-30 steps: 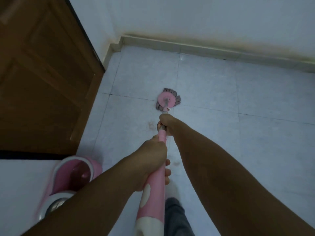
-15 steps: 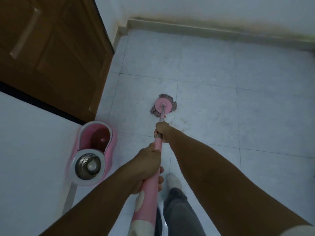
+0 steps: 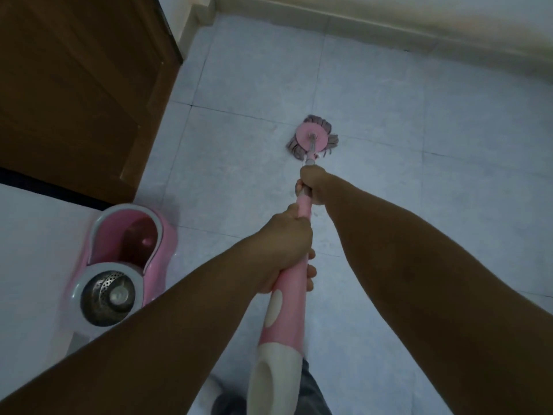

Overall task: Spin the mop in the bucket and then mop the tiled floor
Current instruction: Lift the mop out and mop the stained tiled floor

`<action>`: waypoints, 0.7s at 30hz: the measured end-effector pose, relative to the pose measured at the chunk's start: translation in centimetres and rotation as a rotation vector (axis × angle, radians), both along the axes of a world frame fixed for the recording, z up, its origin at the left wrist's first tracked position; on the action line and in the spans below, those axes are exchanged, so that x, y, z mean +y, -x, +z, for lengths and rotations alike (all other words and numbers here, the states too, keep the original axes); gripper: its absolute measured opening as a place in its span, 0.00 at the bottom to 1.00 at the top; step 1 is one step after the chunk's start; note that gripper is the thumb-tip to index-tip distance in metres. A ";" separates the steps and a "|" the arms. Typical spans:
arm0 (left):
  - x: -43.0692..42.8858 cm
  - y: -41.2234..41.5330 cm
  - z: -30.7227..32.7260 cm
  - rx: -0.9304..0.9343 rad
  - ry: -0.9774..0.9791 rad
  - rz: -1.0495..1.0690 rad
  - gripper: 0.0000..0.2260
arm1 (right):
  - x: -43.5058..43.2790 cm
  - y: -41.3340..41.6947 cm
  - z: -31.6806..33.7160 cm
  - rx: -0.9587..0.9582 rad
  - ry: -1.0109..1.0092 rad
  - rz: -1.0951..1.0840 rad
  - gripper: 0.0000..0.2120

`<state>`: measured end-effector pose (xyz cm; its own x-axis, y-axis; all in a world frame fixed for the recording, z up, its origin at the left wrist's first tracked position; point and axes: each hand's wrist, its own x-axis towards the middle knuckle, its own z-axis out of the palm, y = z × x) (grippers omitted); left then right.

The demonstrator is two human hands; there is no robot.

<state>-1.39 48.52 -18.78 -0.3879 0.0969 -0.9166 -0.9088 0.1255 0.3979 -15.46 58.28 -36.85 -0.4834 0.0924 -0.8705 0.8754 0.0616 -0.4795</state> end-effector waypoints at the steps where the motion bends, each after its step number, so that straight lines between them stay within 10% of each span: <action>1: 0.4 0.6 -0.3 0.003 -0.002 -0.003 0.16 | 0.5 0.7 -0.4 -0.001 0.006 0.005 0.10; 21: -8.0 -15.2 3.3 -0.070 -0.012 0.232 0.16 | -11.6 -15.4 4.5 -0.051 0.221 0.155 0.20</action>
